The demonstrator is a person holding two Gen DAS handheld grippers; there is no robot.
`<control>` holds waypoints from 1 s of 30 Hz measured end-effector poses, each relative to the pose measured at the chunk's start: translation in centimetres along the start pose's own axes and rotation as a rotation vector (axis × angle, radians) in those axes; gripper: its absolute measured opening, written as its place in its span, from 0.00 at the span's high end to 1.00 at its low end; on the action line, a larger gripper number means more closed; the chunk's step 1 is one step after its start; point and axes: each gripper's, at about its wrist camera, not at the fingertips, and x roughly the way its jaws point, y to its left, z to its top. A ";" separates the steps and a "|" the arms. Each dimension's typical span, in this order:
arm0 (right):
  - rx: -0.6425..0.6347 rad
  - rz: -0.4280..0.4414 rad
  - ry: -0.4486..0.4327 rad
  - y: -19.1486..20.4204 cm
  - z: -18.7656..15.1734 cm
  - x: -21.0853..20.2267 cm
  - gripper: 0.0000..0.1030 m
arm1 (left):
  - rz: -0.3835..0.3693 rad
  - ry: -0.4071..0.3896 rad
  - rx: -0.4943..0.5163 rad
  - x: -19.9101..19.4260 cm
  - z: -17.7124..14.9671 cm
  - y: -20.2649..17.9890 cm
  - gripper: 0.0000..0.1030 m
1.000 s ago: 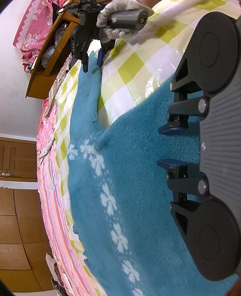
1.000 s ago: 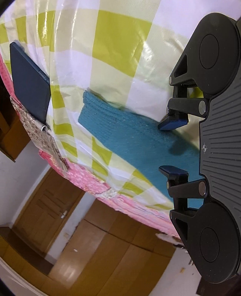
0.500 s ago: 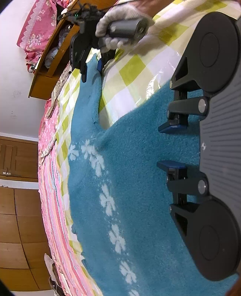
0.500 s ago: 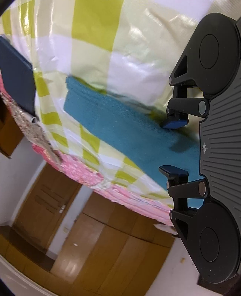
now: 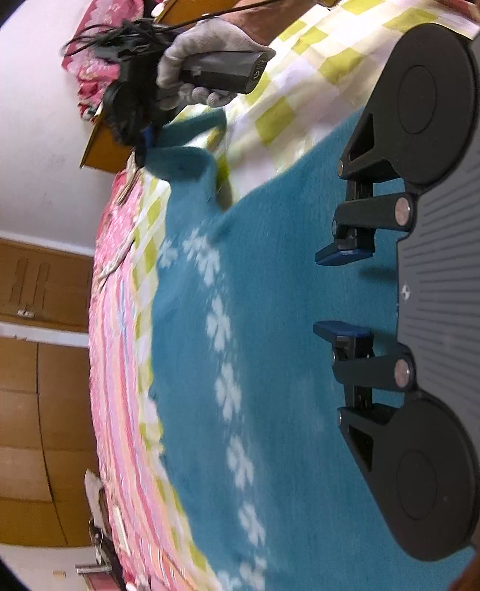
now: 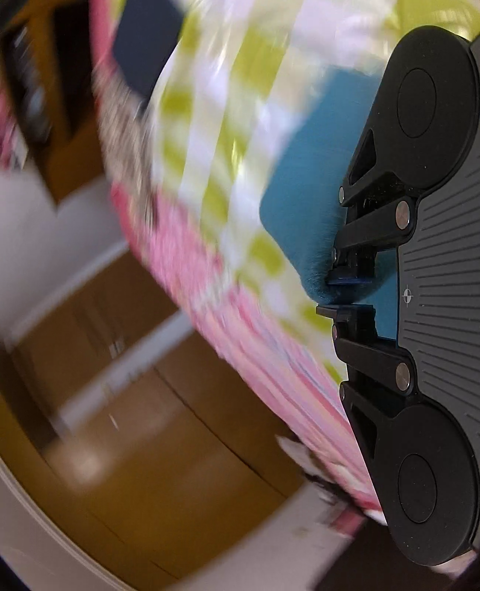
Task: Fold small clothes
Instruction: 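Carry the sleeve cuff with the right gripper across the sweater body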
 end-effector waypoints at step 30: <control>-0.728 0.264 0.354 23.0 -20.5 1.9 0.46 | 0.049 -0.090 -0.172 -5.4 -3.9 10.0 0.62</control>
